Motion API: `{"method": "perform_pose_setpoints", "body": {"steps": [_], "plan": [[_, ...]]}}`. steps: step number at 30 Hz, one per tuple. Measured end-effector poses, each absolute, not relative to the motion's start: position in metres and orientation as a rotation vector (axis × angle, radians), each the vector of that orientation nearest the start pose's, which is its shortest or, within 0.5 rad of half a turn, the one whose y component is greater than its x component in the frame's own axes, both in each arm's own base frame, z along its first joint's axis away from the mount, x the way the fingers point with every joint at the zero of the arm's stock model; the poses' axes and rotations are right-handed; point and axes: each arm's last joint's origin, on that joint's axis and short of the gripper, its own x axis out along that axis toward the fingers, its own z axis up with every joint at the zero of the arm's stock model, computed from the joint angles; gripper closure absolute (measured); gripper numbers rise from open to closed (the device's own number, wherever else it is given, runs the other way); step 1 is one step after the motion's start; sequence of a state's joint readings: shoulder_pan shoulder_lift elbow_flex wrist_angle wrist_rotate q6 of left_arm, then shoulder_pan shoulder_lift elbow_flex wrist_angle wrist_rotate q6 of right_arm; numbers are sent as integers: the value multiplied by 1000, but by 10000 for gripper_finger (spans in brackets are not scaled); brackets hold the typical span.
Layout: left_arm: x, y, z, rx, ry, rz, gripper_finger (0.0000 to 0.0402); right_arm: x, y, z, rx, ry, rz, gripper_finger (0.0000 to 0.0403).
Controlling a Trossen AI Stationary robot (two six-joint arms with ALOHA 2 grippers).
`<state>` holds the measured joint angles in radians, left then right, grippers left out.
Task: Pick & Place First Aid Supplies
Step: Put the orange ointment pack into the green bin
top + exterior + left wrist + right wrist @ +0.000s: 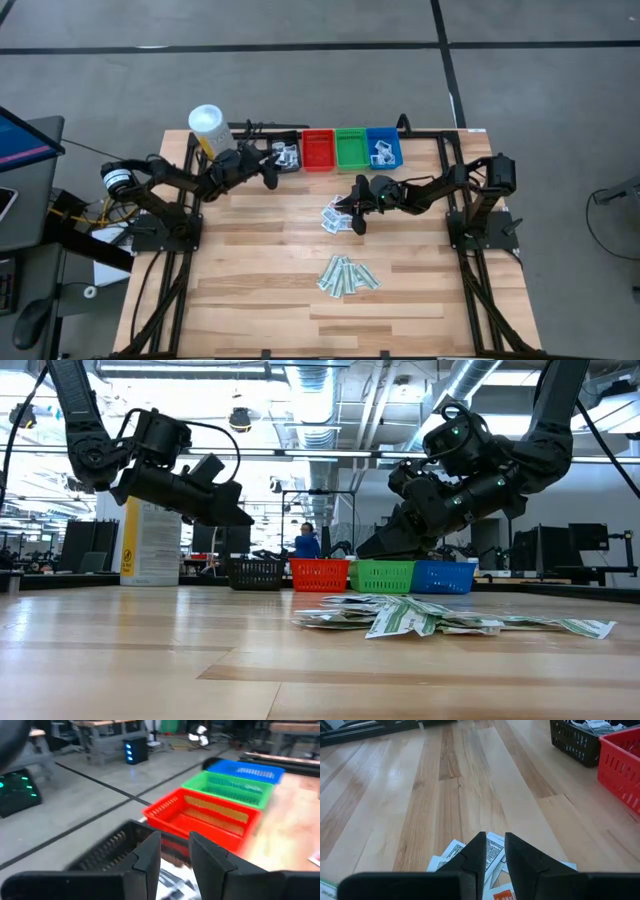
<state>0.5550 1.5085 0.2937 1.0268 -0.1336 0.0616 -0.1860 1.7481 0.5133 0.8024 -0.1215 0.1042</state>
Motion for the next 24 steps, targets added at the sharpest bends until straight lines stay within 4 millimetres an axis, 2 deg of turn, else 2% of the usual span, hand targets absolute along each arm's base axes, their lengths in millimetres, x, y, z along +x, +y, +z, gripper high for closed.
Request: {"method": "perform_pose_setpoints", "body": {"steps": [11,16,20,24], "plan": [[205,96,127,-3,246,336,299,287,-50,111,167,424,-85,338],[212,76,127,67,247,164,300,287,-50,112,162,422,-84,338],[215,67,128,122,237,113,300,287,-50,112,162,422,-84,338],[217,65,131,97,202,110,300,287,-50,112,174,421,-85,338]]}}
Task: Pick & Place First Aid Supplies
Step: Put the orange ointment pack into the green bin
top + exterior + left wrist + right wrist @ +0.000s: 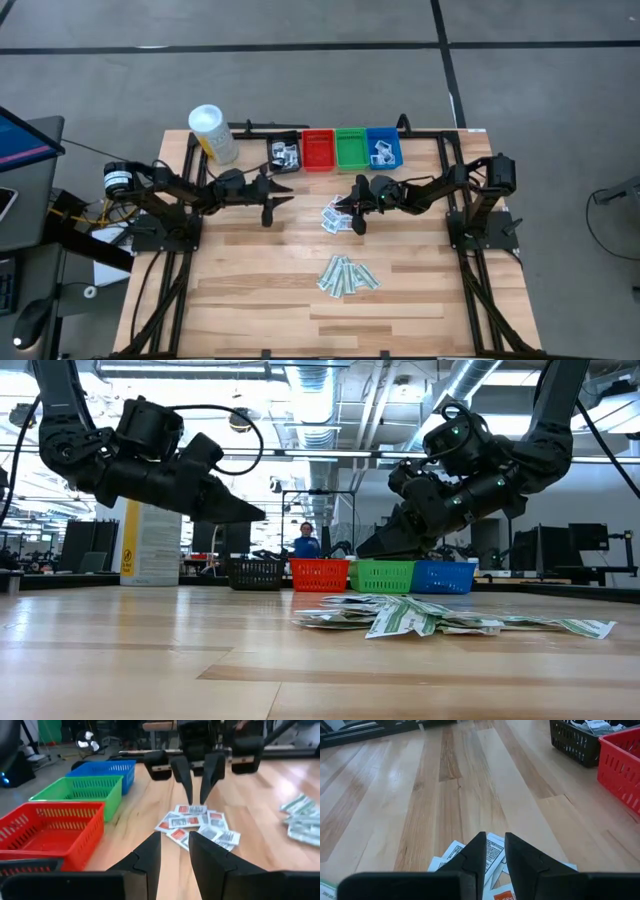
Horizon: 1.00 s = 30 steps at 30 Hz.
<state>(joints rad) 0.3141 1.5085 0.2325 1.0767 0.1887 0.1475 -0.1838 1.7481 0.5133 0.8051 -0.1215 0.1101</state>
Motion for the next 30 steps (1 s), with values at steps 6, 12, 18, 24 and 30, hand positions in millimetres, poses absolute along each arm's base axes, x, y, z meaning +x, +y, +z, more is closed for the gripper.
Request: {"method": "perform_pose_setpoints", "body": {"steps": [6,12,18,24,30], "plan": [[217,65,131,-33,194,123,300,284,-44,122,85,437,-43,338],[217,65,131,-31,194,123,300,271,-39,143,65,509,-30,338],[218,62,132,-31,186,112,300,250,-35,155,114,636,-37,338],[222,53,137,-16,135,69,300,239,-26,150,142,772,-19,338],[222,52,138,-4,126,61,300,247,-17,134,84,808,32,338]]}}
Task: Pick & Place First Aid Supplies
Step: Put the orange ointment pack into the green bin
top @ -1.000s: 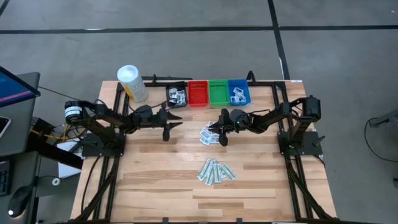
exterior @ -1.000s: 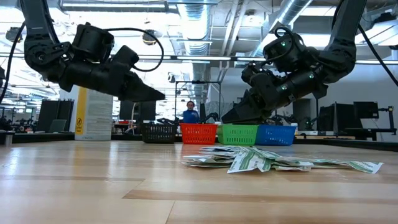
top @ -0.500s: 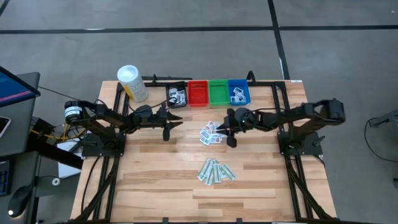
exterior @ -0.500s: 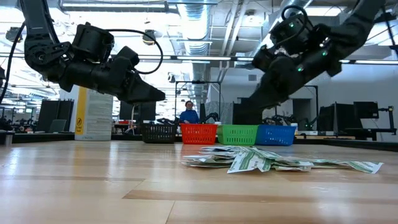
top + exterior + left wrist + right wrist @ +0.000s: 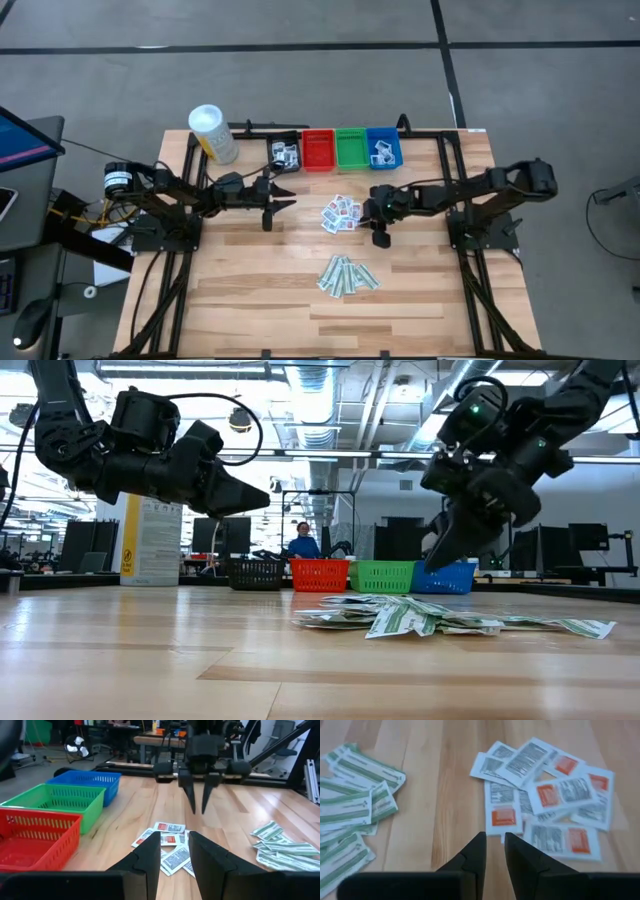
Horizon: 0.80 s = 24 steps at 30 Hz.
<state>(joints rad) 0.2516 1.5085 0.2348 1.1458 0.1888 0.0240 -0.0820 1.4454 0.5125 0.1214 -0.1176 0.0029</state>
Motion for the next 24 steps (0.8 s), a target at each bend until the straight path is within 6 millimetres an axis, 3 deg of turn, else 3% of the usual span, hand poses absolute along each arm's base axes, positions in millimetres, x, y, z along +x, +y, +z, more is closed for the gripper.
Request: {"method": "perform_pose_setpoints", "body": {"steps": [8,24], "plan": [[222,52,139,47,120,59,300,258,-15,114,29,810,-40,338],[222,52,140,134,114,54,300,258,-21,114,85,810,-72,338]]}}
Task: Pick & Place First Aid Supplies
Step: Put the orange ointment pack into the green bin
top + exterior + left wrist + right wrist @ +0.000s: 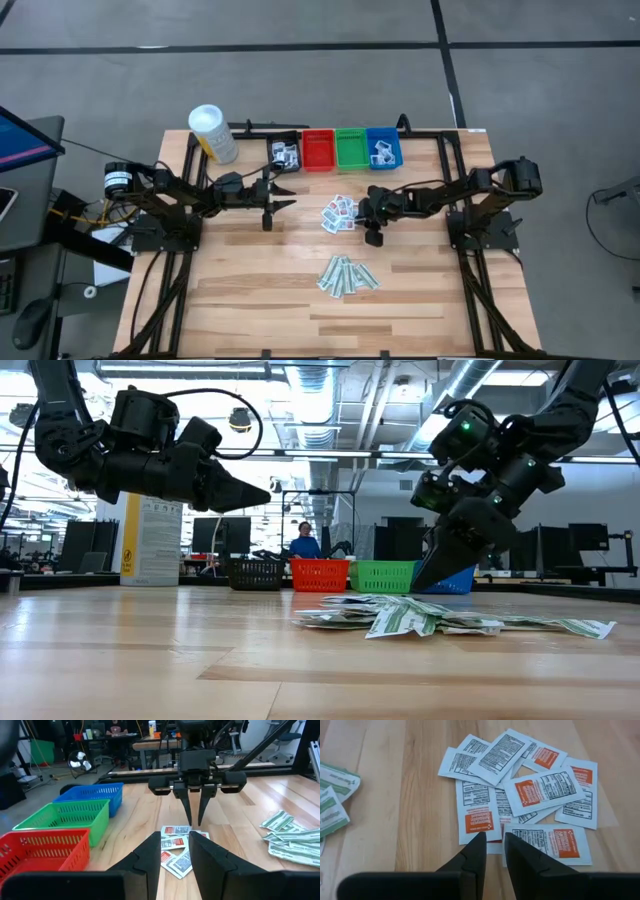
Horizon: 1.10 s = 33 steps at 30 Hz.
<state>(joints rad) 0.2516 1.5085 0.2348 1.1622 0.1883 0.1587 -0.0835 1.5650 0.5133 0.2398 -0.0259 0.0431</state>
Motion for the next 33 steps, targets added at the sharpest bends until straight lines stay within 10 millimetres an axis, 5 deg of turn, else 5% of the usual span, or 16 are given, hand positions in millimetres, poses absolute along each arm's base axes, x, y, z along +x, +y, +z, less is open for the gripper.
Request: {"method": "perform_pose_setpoints", "body": {"steps": [33], "plan": [[222,52,140,118,108,56,300,258,-21,115,85,805,-99,332]]}}
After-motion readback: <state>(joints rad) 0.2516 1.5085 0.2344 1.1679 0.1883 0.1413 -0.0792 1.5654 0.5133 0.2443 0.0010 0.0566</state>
